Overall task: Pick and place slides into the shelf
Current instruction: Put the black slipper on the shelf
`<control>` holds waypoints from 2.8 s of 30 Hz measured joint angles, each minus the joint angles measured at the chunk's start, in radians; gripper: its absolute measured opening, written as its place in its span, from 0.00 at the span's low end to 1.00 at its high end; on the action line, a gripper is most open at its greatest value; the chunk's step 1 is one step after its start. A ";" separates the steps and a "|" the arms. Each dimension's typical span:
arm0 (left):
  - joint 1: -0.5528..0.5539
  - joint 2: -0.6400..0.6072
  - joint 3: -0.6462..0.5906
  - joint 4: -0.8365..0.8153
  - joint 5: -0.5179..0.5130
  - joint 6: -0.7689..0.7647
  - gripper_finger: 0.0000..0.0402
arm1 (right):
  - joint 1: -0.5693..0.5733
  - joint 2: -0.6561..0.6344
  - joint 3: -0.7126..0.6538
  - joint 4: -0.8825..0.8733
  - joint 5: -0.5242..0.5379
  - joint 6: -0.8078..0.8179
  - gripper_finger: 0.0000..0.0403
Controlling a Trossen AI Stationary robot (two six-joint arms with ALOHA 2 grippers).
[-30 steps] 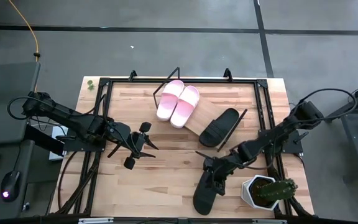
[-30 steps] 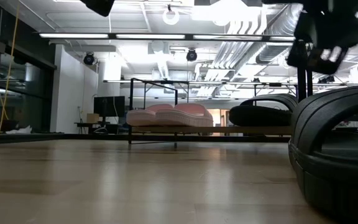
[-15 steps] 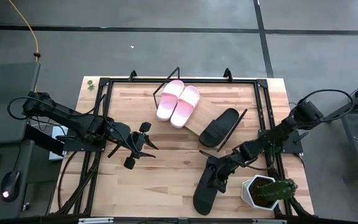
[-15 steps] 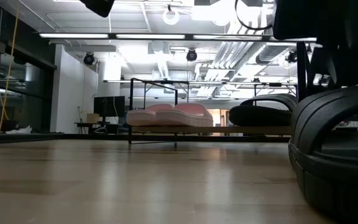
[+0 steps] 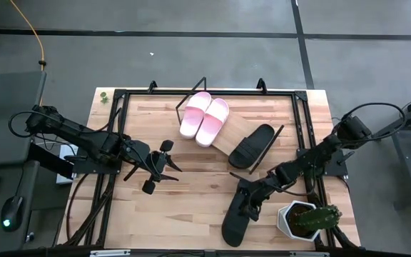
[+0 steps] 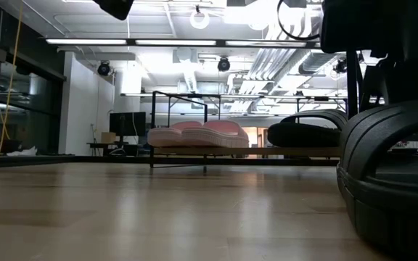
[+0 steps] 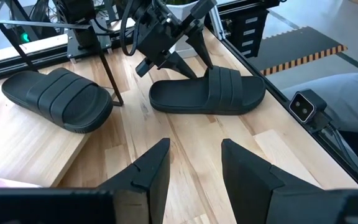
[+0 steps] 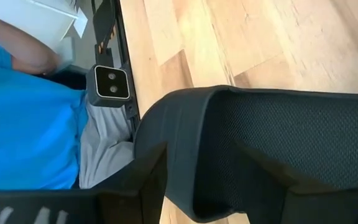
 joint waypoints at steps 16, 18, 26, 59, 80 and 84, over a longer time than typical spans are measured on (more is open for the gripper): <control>0.000 0.000 0.000 0.000 0.000 0.000 0.32 | 0.048 0.129 0.001 0.141 -0.026 0.061 0.41; 0.000 0.000 0.000 0.000 0.000 0.000 0.32 | 0.048 0.138 0.002 0.156 -0.029 0.062 0.41; 0.000 0.000 0.000 0.002 0.000 0.000 0.32 | 0.047 0.139 0.002 0.159 -0.029 0.060 0.41; 0.000 0.000 0.000 0.002 0.000 0.000 0.32 | 0.044 0.138 0.003 0.161 -0.017 0.000 0.01; 0.000 0.000 0.000 0.002 -0.011 0.000 0.32 | -0.046 0.136 0.001 0.208 -0.151 -0.070 0.00; 0.000 0.000 0.000 0.002 -0.011 0.000 0.32 | -0.065 0.124 0.001 0.211 -0.180 -0.080 0.00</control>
